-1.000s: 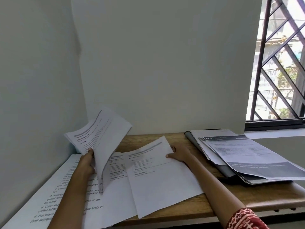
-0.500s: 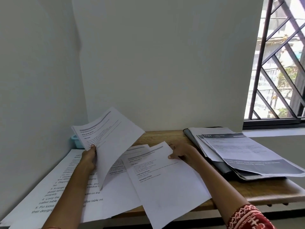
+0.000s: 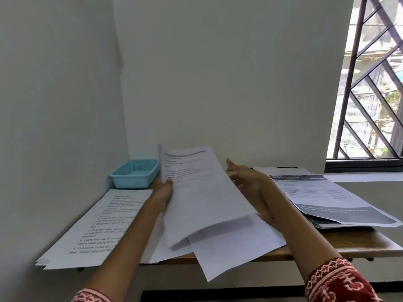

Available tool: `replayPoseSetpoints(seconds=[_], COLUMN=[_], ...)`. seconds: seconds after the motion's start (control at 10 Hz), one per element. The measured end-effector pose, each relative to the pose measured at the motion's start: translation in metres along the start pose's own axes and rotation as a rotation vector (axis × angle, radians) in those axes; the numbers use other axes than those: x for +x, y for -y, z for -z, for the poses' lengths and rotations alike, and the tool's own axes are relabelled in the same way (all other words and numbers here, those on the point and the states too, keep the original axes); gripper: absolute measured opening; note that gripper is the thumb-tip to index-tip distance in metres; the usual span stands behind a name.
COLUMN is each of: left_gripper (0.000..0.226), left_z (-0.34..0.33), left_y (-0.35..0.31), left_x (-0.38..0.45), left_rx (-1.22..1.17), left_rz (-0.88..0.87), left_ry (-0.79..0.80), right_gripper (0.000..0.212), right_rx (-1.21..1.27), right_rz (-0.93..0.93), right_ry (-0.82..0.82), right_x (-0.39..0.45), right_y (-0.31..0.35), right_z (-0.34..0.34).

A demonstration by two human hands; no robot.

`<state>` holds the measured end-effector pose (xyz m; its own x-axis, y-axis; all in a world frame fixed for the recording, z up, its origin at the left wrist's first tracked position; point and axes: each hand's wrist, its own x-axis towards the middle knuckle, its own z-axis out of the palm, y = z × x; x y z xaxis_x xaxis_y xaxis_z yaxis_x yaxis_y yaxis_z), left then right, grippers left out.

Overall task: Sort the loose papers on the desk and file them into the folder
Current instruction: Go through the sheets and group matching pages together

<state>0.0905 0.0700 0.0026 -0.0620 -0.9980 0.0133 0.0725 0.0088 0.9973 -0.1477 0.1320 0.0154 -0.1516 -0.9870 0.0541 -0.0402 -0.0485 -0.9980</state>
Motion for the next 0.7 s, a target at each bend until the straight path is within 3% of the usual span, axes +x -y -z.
replayPoseSetpoints(seconds=[0.1, 0.2, 0.3, 0.4, 0.7], left_gripper=[0.046, 0.052, 0.055, 0.068, 0.077], left_z=[-0.027, -0.033, -0.020, -0.007, -0.003], left_y=[0.013, 0.028, 0.037, 0.044, 0.043], left_x=[-0.018, -0.023, -0.019, -0.013, -0.007], left_rx=[0.093, 0.477, 1.065, 1.286, 1.314], left_rz=[-0.005, -0.025, -0.120, -0.049, -0.011], left_ry=[0.115, 0.170, -0.013, 0.021, 0.002], right_gripper=[0.038, 0.041, 0.038, 0.032, 0.038], right_rx=[-0.503, -0.817, -1.011, -1.091, -1.356], right_rz=[-0.058, -0.192, -0.294, -0.320, -0.358], right_ry=[-0.104, -0.190, -0.240, -0.239, -0.216], right_x=[0.005, -0.011, -0.029, -0.032, -0.005], right_y=[0.018, 0.018, 0.009, 0.000, -0.012], right_z=[0.010, 0.028, 0.032, 0.032, 0.031])
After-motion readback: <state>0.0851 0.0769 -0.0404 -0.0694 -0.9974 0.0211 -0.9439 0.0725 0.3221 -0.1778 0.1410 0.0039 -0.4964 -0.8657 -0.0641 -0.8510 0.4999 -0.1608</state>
